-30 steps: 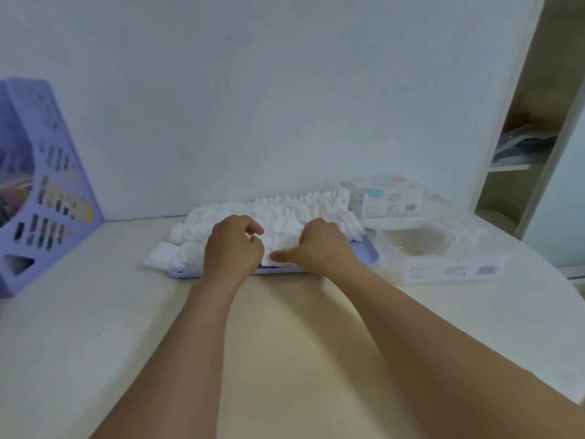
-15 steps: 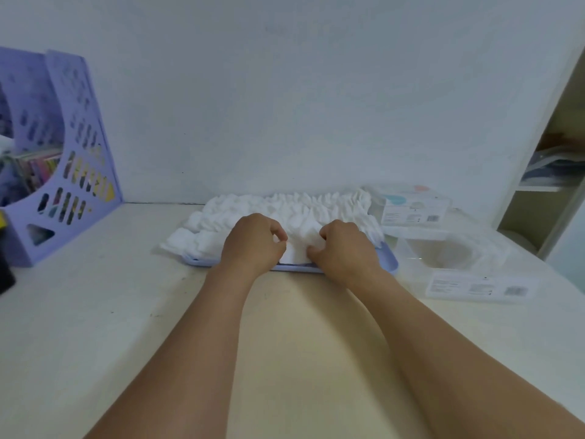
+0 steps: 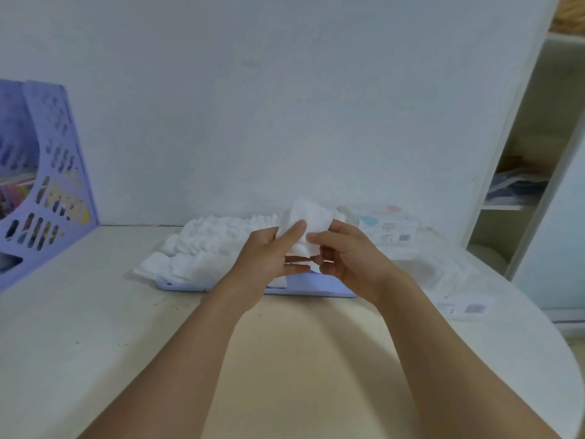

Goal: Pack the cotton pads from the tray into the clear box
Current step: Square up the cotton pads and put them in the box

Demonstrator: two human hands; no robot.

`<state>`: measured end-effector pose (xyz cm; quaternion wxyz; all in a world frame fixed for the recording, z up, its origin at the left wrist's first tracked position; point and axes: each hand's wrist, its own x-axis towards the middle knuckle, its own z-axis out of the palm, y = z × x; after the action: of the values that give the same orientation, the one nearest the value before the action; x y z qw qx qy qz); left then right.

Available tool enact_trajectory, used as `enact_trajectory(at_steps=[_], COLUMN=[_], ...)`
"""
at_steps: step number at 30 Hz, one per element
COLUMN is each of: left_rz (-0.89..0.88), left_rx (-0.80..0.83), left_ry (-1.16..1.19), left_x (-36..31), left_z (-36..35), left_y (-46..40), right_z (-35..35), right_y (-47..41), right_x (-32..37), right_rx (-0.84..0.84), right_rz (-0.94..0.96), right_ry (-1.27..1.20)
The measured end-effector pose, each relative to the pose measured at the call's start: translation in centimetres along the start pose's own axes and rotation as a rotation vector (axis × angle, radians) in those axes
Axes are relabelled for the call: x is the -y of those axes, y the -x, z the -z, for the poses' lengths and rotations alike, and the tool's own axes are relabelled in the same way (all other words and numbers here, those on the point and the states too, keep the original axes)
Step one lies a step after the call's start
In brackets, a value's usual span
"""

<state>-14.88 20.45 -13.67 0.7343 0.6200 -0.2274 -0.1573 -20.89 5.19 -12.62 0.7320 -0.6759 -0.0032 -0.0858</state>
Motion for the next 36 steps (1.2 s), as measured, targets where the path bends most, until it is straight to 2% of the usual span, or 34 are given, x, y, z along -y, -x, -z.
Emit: enact_trajectory(at_steps=[4,6,8,11,14,25,29,32,34,36], left_rz=[-0.012,0.002,0.037,0.141,0.146,0.198,0.195,0.192,0.196,0.184], left_rx=[-0.062,-0.030,0.031,0.105,0.136,0.100,0.031,-0.031,-0.026,0.029], left_ry=[0.027,-0.018,0.006,0.204,0.302,0.394,0.369,0.301,0.298,0.287], left_x=[0.2,0.2,0.2,0.0,0.2,0.4,0.6,0.8,0.8,0.6], left_z=[-0.1,-0.2,-0.5,-1.0,-0.9,-1.1,-1.2,-1.4,-1.5,-1.6], left_y=[0.1,0.2,0.4,0.6,0.4,0.4,0.2,-0.1,0.0,0.1], right_z=[0.7,1.0,1.2,1.4,1.7,1.2,1.8,2.3,2.1,1.6], right_y=[-0.3,-0.4,-0.5,-0.6,-0.7,-1.0,-0.8,-0.4,-0.3,-0.5], right_x=[0.2,0.2,0.0,-0.3,-0.5,-0.7,0.0,0.8,0.7,0.2], right_rx=[-0.156,-0.188,-0.184,-0.200,-0.216,-0.350,-0.434,-0.274,-0.187,-0.177], right_rz=[0.094,0.149,0.162,0.188,0.236,0.305,0.303,0.273,0.241,0.255], right_ry=[0.267,0.292,0.269,0.210,0.138,0.138,-0.023,-0.151,0.025,0.225])
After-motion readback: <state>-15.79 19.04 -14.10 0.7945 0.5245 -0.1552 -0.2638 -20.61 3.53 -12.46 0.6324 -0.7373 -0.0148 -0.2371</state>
